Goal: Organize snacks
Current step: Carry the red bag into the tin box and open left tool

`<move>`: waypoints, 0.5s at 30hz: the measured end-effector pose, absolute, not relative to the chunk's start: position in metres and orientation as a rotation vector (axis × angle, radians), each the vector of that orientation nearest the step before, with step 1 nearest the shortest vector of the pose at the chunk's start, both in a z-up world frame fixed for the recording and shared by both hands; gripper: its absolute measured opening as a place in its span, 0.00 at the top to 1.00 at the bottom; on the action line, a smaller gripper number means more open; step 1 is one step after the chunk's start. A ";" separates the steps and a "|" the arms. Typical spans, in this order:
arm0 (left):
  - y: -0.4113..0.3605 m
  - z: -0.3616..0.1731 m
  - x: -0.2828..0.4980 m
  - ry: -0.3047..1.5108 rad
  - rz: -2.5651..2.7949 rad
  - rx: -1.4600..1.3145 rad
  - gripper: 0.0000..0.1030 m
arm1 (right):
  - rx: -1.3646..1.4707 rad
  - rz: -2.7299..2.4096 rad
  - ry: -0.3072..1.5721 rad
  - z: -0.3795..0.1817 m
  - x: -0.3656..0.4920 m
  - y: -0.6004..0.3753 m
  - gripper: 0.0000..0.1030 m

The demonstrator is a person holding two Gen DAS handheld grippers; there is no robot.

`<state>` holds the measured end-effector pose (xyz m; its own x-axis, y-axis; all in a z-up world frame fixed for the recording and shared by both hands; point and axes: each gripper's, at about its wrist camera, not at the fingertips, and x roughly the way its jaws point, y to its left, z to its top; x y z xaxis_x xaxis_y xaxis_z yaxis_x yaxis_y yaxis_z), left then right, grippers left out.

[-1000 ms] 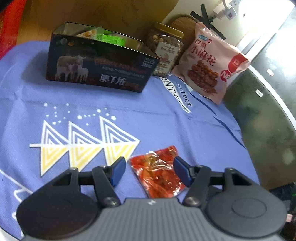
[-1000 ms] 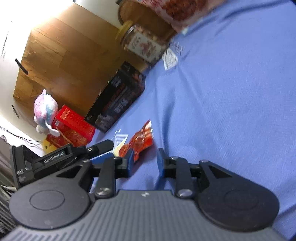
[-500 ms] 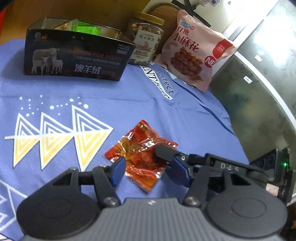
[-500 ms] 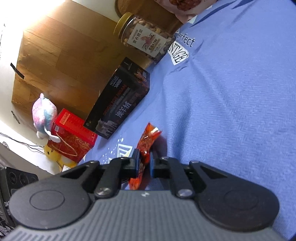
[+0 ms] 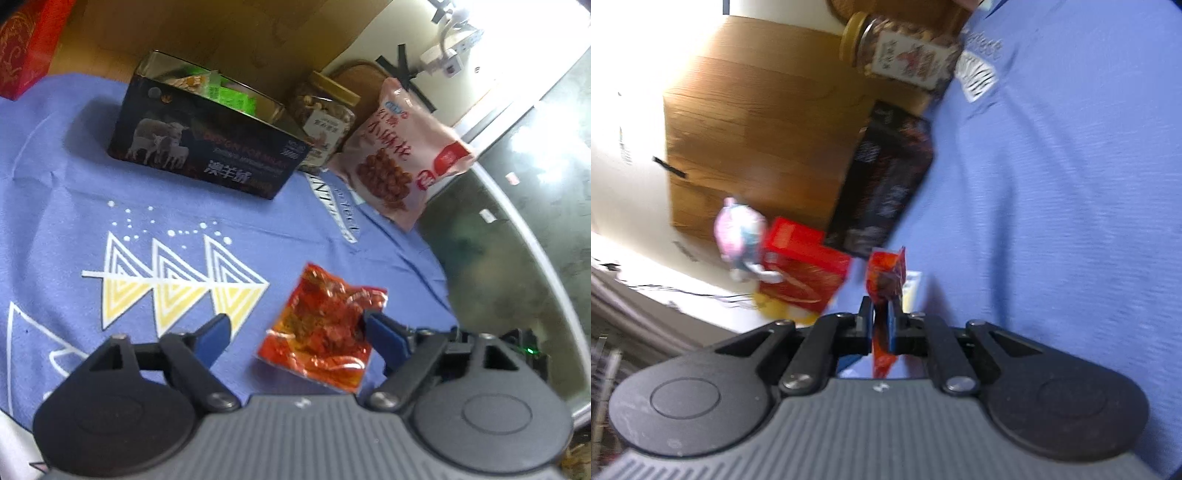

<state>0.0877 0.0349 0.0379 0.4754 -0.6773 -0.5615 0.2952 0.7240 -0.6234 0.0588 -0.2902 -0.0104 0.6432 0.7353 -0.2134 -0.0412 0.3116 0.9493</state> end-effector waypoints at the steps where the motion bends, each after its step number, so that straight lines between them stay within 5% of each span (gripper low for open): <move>1: 0.037 0.039 0.087 0.882 -0.627 -0.491 0.12 | 1.163 0.600 0.725 -0.007 0.061 -0.289 0.90; 4: 0.042 0.040 0.089 0.869 -0.641 -0.521 0.14 | 1.205 0.664 0.728 0.001 0.069 -0.284 0.90; 6: 0.043 0.042 0.092 0.867 -0.679 -0.555 0.38 | 1.230 0.707 0.739 0.005 0.076 -0.281 0.90; 8: 0.042 0.046 0.099 0.868 -0.714 -0.572 0.51 | 1.222 0.719 0.742 0.012 0.086 -0.275 0.90; 15: 0.030 0.103 0.152 0.729 -0.607 -0.380 0.59 | 1.041 0.676 0.699 0.056 0.154 -0.257 0.90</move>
<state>0.1521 0.0301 0.1030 0.5882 -0.6335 -0.5027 0.3797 0.7652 -0.5200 0.1543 -0.2569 0.0560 0.6017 0.7759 -0.1894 -0.1631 0.3515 0.9219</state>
